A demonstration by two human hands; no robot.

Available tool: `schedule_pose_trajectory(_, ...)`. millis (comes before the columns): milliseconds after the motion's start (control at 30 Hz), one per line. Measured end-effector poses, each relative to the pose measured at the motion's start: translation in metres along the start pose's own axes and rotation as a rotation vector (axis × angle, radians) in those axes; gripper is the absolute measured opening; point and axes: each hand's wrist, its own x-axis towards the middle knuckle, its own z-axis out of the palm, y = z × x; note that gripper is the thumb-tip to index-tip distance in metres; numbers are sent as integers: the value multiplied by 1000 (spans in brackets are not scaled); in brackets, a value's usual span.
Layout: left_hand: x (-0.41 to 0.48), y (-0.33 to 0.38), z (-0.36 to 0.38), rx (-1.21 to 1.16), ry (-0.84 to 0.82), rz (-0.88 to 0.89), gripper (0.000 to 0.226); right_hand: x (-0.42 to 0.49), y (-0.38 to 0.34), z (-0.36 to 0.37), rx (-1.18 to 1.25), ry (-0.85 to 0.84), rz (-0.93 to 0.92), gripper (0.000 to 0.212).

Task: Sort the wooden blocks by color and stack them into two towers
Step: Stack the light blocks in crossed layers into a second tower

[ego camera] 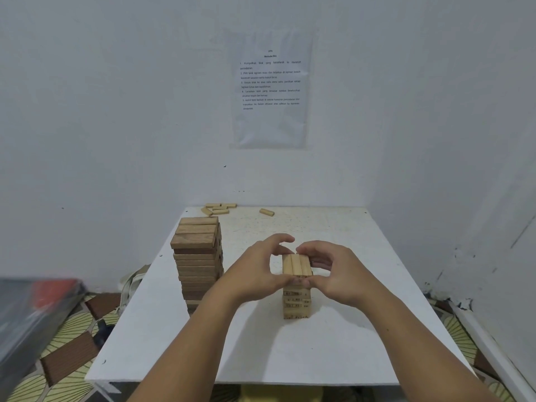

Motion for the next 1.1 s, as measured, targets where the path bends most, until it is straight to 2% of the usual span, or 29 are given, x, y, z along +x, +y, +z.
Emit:
schedule_pose_trajectory(200,-2,5,-1,-3,2,9,72,3,3,1,49,-8,40,68)
schedule_pose_trajectory(333,-9,1,0,-59,0,-1,82,-5,8,3,18,-5,38,76)
schedule_pose_trajectory(467,-26,9,11,-295,119,-68,61,-7,10,11,360,196,118,63)
schedule_pose_trajectory(567,-26,23,29,-518,239,-155,56,2,6,29,555,295,235,53)
schedule_pose_trajectory(733,-9,36,55,-595,347,-235,58,11,-5,51,562,312,283,58)
schedule_pose_trajectory(867,-1,41,66,-666,351,-243,60,14,-12,61,576,284,303,55)
schedule_pose_trajectory(1000,0,43,70,-674,357,-246,59,13,-20,64,618,289,318,44)
schedule_pose_trajectory(1100,2,43,70,-679,360,-249,59,13,-23,66,648,308,330,50)
